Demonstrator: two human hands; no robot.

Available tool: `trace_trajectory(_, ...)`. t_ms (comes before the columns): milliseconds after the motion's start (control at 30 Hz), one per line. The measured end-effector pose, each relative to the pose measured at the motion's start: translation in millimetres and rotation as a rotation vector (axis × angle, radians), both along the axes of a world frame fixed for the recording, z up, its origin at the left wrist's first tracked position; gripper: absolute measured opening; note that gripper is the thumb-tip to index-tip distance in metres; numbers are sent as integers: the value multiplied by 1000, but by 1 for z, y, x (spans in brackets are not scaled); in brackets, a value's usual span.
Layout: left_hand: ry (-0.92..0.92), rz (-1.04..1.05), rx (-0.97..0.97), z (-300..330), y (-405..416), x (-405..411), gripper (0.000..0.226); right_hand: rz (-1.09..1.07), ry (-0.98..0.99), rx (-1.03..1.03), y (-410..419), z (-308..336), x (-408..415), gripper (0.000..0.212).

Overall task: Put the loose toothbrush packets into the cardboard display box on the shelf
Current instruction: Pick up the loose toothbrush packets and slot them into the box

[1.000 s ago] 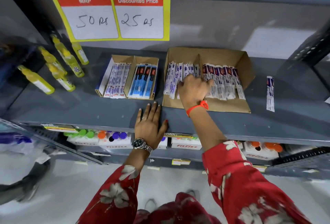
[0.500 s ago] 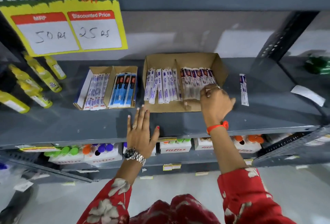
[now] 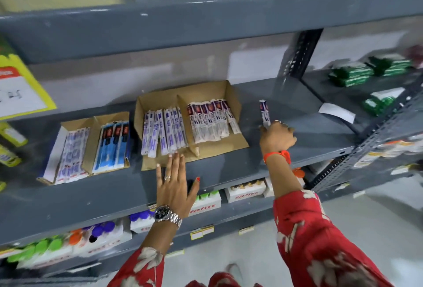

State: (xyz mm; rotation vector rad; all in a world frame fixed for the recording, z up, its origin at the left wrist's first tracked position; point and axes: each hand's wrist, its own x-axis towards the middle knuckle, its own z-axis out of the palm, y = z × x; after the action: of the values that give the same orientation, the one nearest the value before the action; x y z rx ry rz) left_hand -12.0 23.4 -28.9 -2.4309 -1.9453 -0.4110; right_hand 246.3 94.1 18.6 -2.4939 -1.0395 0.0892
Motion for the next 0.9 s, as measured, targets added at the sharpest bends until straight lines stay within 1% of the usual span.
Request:
trace_trajectory(67,12,-1,6,-1,3,1,72,-5,9,-42,5,0,3,38)
trace_trajectory(200,25,-3,11,-1,5,2,70,-44,15,-95,11,1,6,26)
trace_trajectory(300,26,-5,9,-2,5,2,69,-90,82,-96,12,2,10,26)
trace_trajectory(400,24,-11,8,-3,6,2,68,-136,198,-36,14,4,13,30)
trace_trajectory(567,-19,-12,3,-2,5,1,70,-113,404,124,5,4,15,18)
trace_trajectory(633,-50,-25,20,-1,5,0,73,-113,488,220,-4,6,13,20)
trace_trajectory(700,-151,-23,45,0,5,-1,70,-130,570,307,-11,9,8,22)
trace_trajectory(767,-333,29,51,8,5,1,68,-104,673,375,-17,14,-3,19)
trace_trajectory(833,-496,75,79,22,6,3,68,-29,786,403,-22,19,-19,20)
trace_trajectory(900,-638,70,137,36,10,6,64,73,871,415,-26,22,-40,20)
